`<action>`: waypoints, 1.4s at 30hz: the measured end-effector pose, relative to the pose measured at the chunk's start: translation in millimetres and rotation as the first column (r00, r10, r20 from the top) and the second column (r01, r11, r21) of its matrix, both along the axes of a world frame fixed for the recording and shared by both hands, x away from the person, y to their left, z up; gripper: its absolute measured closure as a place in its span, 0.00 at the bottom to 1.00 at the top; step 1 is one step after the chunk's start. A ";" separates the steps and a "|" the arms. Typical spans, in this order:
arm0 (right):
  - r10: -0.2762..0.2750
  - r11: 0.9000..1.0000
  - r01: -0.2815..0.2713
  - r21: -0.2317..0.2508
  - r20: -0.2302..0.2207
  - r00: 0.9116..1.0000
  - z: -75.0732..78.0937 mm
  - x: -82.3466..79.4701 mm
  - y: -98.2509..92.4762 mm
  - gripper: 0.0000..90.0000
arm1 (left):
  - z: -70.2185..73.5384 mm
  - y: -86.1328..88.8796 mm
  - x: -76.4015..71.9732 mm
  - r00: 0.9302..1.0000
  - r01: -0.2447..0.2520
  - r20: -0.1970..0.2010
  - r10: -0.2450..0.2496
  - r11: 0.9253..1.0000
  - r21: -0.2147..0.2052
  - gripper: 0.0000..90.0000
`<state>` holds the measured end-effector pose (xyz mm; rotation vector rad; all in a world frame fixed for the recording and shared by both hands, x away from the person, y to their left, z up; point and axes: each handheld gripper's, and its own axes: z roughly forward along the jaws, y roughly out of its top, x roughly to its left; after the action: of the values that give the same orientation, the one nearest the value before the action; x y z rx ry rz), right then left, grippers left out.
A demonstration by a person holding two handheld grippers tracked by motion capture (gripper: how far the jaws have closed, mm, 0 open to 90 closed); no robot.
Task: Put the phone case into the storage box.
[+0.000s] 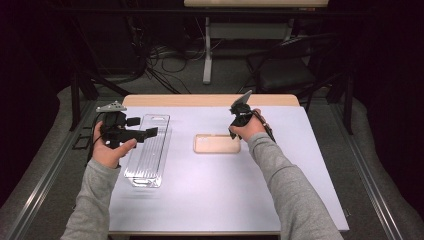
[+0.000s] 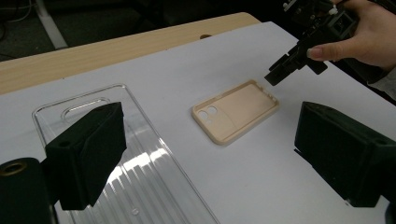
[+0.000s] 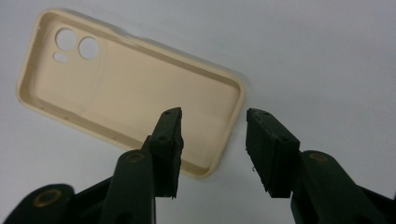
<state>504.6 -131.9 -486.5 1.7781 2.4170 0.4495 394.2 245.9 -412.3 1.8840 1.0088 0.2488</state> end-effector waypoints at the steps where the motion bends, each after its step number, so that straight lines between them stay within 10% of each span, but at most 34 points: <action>1: -0.006 1.000 0.006 0.000 -0.005 1.000 -0.5 0.4 -0.1 0.61 | -0.3 0.2 0.2 1.000 0.002 0.000 -0.002 1.000 0.001 0.10; 42: -0.204 0.978 0.209 0.023 -0.138 0.969 -38.7 8.9 -11.6 0.75 | -2.7 5.8 1.9 1.000 -0.019 -0.003 0.019 1.000 -0.005 0.13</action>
<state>513.5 -143.4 -525.2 2.1131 2.2846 0.3652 396.1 251.6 -415.0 1.8711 1.0286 0.2547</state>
